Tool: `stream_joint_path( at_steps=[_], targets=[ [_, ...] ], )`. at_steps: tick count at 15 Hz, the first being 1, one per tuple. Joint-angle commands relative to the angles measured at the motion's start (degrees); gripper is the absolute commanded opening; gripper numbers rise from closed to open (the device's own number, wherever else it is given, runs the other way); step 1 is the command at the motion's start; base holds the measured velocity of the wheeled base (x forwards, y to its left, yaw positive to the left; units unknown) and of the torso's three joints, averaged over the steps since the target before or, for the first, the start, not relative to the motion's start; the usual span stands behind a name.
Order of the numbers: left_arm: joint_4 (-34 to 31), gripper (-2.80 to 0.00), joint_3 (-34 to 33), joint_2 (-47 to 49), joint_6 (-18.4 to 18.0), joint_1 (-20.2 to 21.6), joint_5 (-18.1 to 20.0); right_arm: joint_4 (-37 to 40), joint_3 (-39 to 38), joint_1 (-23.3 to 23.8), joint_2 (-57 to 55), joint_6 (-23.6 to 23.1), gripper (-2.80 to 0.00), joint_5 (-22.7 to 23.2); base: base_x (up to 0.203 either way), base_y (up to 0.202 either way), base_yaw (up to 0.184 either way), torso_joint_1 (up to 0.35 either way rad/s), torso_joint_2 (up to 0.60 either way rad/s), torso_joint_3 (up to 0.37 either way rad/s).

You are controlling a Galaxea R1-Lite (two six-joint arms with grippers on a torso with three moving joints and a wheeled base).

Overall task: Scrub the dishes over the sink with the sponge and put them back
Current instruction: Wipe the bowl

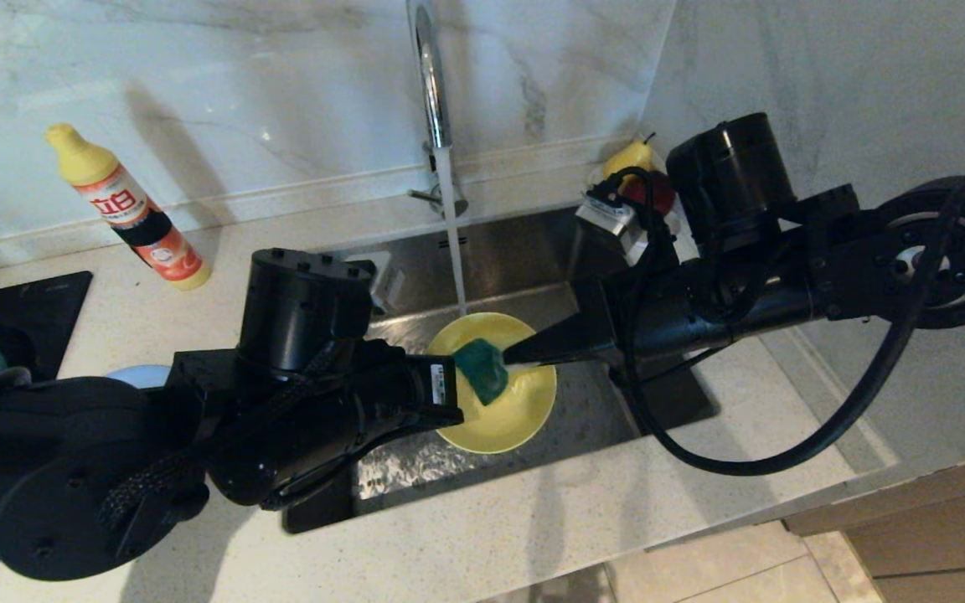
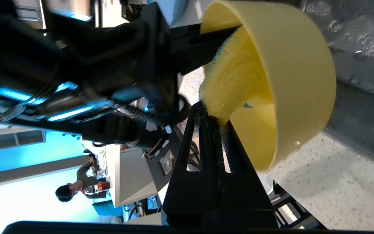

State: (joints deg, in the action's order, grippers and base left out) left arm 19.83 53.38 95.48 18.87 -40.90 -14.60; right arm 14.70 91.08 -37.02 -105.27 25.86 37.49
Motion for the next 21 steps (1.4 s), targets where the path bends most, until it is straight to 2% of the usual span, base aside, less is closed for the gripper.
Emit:
stream_joint_path(
  at_steps=[1,4,8,13,16,21],
  targets=[
    [0.20,-2.80,-0.21,0.15,0.21,-0.06,-0.08,0.44,1.42,-0.29,-2.66,0.16,-2.80,-1.11,0.000,0.000,0.000,0.000,0.00,0.000],
    [1.08,-2.80,-0.12,-0.03,0.21,-0.06,0.01,1.82,3.78,-0.68,-4.80,0.07,-2.80,-5.81,0.000,0.000,0.000,0.000,0.00,0.000],
    [1.08,-2.80,-0.99,-1.52,0.14,-0.32,-0.08,2.09,5.42,-0.60,-5.82,0.16,-2.80,-8.80,0.000,0.000,0.000,0.000,0.00,0.000],
    [1.08,-2.80,-2.23,-2.22,-0.15,-0.32,-0.26,4.20,7.09,0.02,-4.59,0.25,-2.80,-9.46,0.000,0.000,0.000,0.000,0.00,0.000],
    [1.08,-2.80,-2.49,-1.61,-0.41,-0.23,-2.45,5.29,7.14,0.85,-2.21,0.16,-2.80,-10.33,0.000,0.000,0.000,0.000,0.00,0.000],
    [1.08,-2.80,-2.92,-2.15,-0.16,-0.15,-2.63,7.19,6.86,2.22,-0.39,0.13,-2.80,-10.33,0.000,0.000,0.000,0.000,0.00,0.000]
  ],
)
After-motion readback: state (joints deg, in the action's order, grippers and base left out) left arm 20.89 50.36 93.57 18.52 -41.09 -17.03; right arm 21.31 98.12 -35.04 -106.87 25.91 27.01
